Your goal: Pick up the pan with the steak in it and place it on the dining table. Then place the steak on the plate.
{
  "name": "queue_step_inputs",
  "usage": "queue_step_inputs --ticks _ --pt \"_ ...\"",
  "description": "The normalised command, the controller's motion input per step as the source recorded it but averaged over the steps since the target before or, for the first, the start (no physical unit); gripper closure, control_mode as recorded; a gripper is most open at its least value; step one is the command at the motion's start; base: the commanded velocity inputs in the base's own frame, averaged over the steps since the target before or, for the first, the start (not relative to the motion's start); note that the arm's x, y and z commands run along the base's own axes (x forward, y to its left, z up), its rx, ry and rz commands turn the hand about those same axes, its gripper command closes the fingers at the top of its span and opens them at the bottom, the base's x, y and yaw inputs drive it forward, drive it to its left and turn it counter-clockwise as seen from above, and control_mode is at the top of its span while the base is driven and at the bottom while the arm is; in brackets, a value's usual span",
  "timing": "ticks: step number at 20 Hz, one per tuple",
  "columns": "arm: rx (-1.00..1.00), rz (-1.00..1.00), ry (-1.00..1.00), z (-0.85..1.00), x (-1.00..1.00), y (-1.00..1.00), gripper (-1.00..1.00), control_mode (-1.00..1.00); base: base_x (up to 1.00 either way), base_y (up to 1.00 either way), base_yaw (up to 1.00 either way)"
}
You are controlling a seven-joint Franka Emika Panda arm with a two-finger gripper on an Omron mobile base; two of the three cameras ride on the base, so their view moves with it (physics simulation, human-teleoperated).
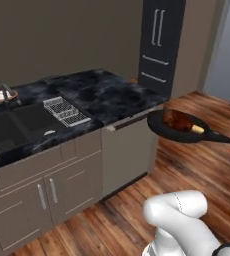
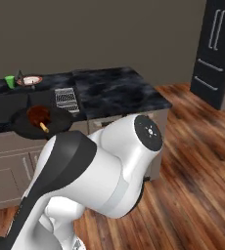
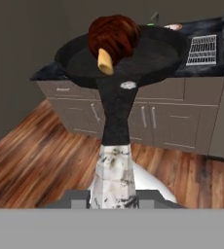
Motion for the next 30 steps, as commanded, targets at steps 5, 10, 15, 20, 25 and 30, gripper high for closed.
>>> queue_step_inputs --ticks 5,10,15,20,25,30 --pt "0.00 0.00 0.00 0.00 0.00 0.00 1.00 1.00 -0.04 0.27 0.38" --pt "0.00 0.00 0.00 0.00 0.00 0.00 1.00 1.00 0.00 0.33 0.35" --pt "0.00 0.00 0.00 0.00 0.00 0.00 1.00 1.00 0.00 0.15 0.18" --pt "0.00 0.00 0.00 0.00 0.00 0.00 1.00 1.00 0.04 -0.10 0.00" --pt "0.00 0.00 0.00 0.00 0.00 0.00 1.00 1.00 0.22 -0.86 0.01" --pt "0.00 0.00 0.00 0.00 0.00 0.00 1.00 1.00 0.42 -1.00 0.00"
